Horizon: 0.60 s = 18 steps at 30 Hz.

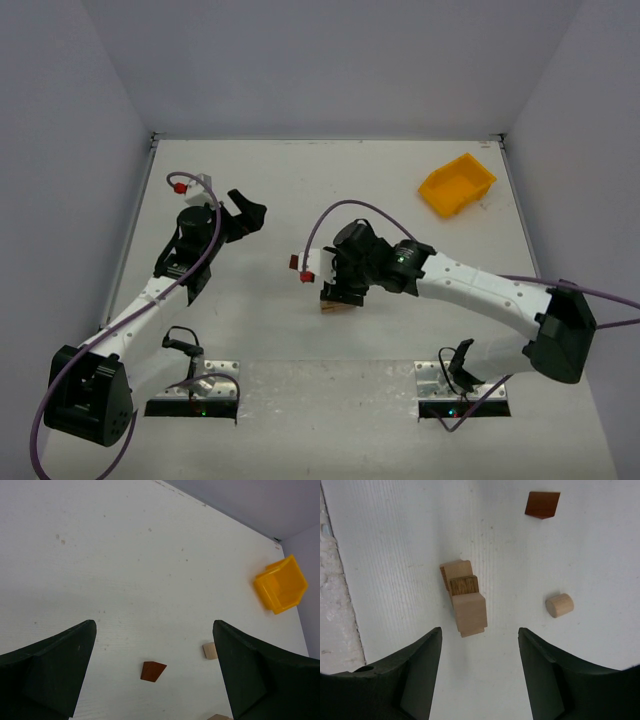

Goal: Build the wood block tower

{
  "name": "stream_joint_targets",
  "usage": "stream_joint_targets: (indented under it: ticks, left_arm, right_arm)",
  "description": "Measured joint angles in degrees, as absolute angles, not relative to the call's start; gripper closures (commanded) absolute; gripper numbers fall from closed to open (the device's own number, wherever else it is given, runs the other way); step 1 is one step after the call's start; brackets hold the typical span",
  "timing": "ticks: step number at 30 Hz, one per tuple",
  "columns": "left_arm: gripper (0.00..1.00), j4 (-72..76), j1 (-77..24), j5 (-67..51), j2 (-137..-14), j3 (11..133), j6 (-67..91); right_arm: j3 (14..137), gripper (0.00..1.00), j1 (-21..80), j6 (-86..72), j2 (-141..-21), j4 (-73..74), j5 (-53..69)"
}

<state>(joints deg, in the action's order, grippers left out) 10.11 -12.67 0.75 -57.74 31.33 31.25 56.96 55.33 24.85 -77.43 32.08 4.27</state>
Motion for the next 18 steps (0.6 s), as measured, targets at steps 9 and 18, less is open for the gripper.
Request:
stream_joint_targets:
  ticks: [9, 18]
  left_arm:
    - [0.0, 10.1, -12.7, -0.1, -57.7, 31.3, 31.1]
    - [0.0, 10.1, -12.7, -0.2, -57.4, 31.3, 31.0]
  right_arm:
    - [53.1, 0.01, 55.3, 20.9, -66.0, 20.7, -1.6]
    - [63.1, 0.01, 44.5, 2.4, -79.1, 23.1, -13.1]
